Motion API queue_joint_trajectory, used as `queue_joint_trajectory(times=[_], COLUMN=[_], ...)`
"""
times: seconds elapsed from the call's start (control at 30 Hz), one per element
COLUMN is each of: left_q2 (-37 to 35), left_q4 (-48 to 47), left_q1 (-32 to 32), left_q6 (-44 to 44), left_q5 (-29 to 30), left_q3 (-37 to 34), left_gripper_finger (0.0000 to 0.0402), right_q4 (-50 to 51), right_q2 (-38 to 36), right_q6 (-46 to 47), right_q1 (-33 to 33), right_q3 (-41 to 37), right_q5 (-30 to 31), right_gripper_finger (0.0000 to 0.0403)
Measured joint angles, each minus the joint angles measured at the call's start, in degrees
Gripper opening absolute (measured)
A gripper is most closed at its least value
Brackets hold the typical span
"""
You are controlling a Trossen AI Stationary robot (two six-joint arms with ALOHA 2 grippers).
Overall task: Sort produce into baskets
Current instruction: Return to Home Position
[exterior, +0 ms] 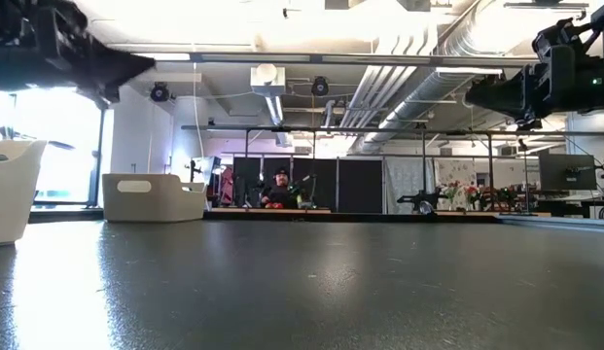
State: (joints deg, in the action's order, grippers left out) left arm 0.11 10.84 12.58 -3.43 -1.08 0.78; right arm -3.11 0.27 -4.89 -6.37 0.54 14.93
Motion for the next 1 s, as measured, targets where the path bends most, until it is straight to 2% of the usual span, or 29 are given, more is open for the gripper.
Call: queue_joint_trajectory(times=[0.2,0.43,0.57,0.7,1.0], left_q2=[0.06,0.51,1.16,2.49,2.61], left_q4=[-2.00,-4.84,-10.49,-10.74,-10.99], left_q1=[0.15,0.15,0.15,0.15,0.15], left_q6=[0.39,4.66,3.12,-0.08,1.71], left_q5=[1.80,1.76,1.72,1.79,1.79], left_q3=[-0.04,-0.09,-0.04,0.18,0.18], left_gripper_finger=[0.0000,0.0000,0.0000,0.0000,0.0000], right_q4=[-0.35,-0.97,-0.96,-0.95,-0.97], right_q2=[0.11,0.13,0.13,0.15,0.13], right_q6=[-0.34,-1.33,-0.72,-0.52,-0.50], right_q1=[-0.13,-0.13,-0.13,-0.13,-0.13], right_q3=[0.00,-0.02,-0.02,-0.02,0.00], right_q5=[3.15,11.17,11.24,11.24,11.24], right_gripper_finger=[0.0000,0.0000,0.0000,0.0000,0.0000])
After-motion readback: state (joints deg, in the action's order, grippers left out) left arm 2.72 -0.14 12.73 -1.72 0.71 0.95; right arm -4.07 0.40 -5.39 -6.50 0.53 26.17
